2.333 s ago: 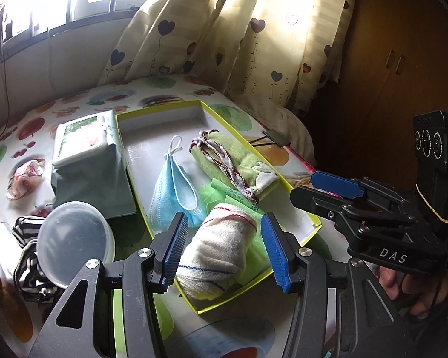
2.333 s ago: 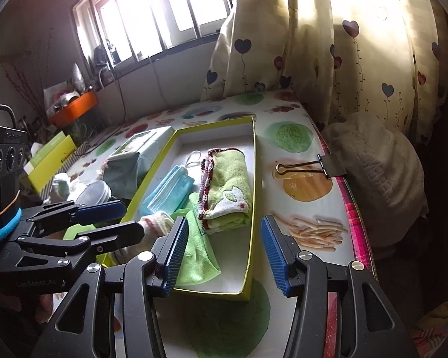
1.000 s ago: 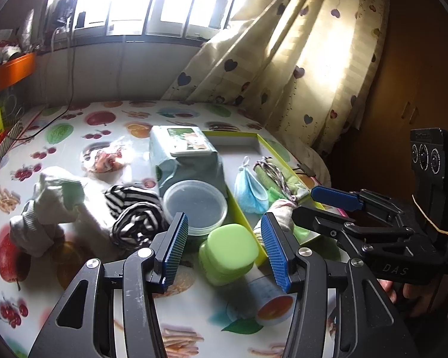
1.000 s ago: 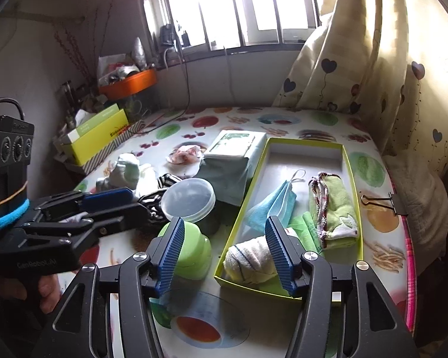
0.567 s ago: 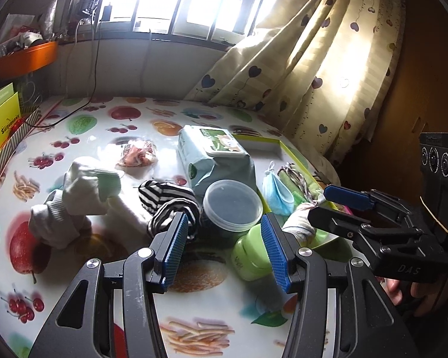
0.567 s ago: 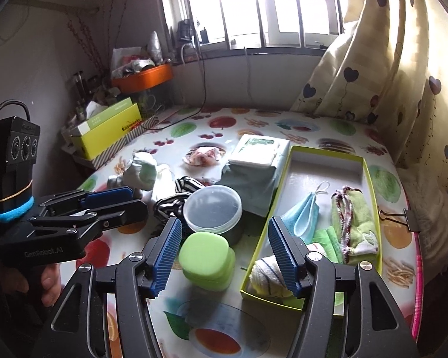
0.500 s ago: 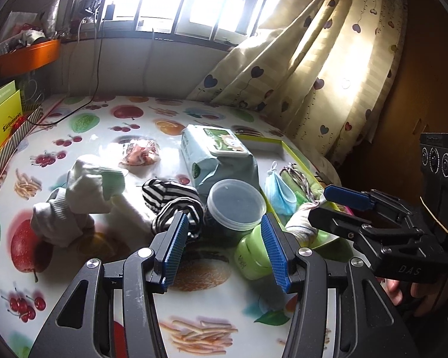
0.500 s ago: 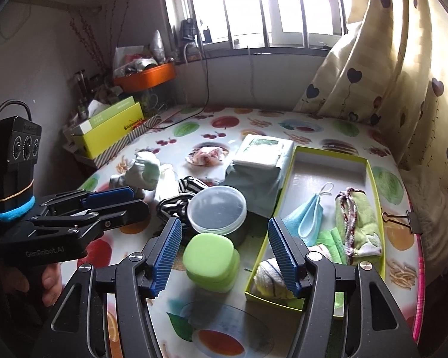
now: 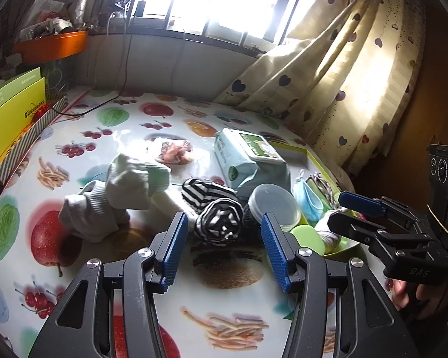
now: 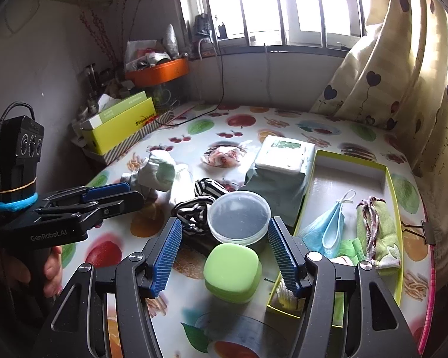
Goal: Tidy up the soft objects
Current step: 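Lift both tools out of the tray toward the remaining table items, then grasp the white sock with the left tool while the right tool grasps the pale knit glove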
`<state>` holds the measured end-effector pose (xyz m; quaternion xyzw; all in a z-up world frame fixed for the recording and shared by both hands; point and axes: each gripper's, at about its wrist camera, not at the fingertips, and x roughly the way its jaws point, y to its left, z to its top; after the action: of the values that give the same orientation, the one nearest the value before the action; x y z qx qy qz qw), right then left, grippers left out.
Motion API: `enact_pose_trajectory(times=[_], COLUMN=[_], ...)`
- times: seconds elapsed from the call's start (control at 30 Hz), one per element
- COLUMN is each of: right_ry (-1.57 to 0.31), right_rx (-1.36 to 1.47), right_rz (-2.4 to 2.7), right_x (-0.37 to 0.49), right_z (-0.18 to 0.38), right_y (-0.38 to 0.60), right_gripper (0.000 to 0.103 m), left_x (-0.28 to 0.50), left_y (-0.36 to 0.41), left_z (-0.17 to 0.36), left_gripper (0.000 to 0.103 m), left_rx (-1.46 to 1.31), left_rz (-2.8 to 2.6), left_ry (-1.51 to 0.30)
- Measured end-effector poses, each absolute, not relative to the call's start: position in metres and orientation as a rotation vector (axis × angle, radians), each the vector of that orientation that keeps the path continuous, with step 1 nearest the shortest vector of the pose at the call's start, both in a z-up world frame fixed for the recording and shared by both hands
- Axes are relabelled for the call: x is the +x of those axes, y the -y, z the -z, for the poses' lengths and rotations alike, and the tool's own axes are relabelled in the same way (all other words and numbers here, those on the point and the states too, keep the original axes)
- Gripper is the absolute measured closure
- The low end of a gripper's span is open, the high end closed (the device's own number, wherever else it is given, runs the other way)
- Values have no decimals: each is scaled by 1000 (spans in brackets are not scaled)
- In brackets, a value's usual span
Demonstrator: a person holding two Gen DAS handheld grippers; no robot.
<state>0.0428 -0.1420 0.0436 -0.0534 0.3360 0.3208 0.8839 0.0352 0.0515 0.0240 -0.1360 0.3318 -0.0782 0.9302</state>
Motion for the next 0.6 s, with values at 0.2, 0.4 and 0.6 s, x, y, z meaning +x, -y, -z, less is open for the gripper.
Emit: enact_pose_trajectory(times=[0.2, 0.4, 0.6], right_ry=[-702, -713, -726], right_rx=[-122, -138, -147], right_rz=[-698, -732, -763], right_x=[47, 51, 58], right_z=[-42, -40, -37], right_y=[130, 112, 92], right_gripper=[43, 43, 43], left_x=[35, 34, 35], left_y=[-72, -95, -113], left_z=[-21, -18, -12], left_gripper=[51, 51, 51], left_rx=[-306, -327, -340], left_rz=[108, 55, 16], left_ry=[-677, -665, -667])
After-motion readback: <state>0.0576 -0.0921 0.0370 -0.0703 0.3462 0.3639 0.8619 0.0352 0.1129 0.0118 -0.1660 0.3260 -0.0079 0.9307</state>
